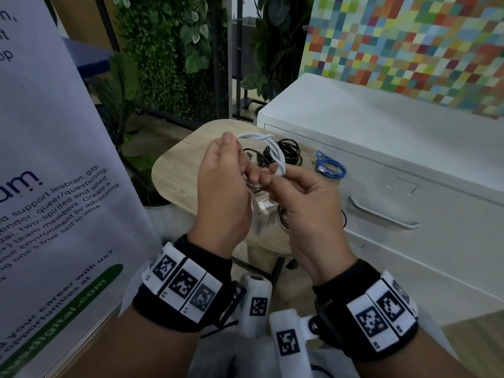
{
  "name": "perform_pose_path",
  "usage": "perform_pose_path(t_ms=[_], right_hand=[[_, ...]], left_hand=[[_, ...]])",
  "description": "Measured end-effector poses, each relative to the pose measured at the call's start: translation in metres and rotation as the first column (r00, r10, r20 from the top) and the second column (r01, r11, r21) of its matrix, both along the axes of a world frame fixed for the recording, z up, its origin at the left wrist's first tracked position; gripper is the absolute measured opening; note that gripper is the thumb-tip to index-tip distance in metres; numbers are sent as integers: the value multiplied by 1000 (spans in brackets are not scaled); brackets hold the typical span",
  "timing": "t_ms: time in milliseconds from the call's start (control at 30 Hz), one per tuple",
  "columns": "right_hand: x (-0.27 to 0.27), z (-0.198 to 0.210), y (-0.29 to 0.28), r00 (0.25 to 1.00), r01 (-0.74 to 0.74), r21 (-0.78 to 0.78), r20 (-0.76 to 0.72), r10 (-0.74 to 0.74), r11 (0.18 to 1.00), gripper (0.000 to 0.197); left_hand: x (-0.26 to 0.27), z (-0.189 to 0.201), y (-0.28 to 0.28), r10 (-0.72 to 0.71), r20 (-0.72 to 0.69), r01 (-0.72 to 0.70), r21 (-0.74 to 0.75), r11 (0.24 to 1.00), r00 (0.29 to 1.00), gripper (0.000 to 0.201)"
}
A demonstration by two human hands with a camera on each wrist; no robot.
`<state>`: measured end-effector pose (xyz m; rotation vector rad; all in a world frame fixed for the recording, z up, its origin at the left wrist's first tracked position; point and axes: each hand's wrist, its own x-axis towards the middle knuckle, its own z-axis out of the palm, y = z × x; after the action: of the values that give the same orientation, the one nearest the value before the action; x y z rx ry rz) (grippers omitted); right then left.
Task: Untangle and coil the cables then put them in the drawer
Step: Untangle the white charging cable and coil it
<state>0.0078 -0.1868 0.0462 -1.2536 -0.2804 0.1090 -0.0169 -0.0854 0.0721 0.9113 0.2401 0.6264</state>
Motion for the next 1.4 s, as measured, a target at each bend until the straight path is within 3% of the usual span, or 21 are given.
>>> perform_pose_path(t_ms=[200,367,533,833,933,1133,1267,1400], right_hand=[[3,1,0,992,89,72,-91,-82,993,18],[11,1,-2,995,44,89,-94,-36,995,16],[17,4,-9,974,-175,115,-128,189,978,19],[20,2,-7,976,-74,115,-198,96,991,25],[18,2,-5,970,-57,106,-231,80,993,34],[21,2,-2,952,-101,166,-269,144,981,20],[22,3,-5,957,-200,114,-191,219,973,19],[26,2,-13,970,-230,-151,40,238,961,20]], left_hand=[[-3,-6,-1,110,-5,-107,209,972,994,35],[-3,-15,10,229,-64,-198,316,928,971,32],[0,-17,19,120,-53,-103,248,963,991,26],[0,-27,16,53,-5,-47,390,920,999,23],[0,-30,17,17,2,-16,378,926,1000,25],[5,-30,16,-33,-54,42,170,985,998,26],[7,-29,16,-41,-55,47,114,992,998,27],[7,-28,12,-48,-65,59,167,984,997,29]])
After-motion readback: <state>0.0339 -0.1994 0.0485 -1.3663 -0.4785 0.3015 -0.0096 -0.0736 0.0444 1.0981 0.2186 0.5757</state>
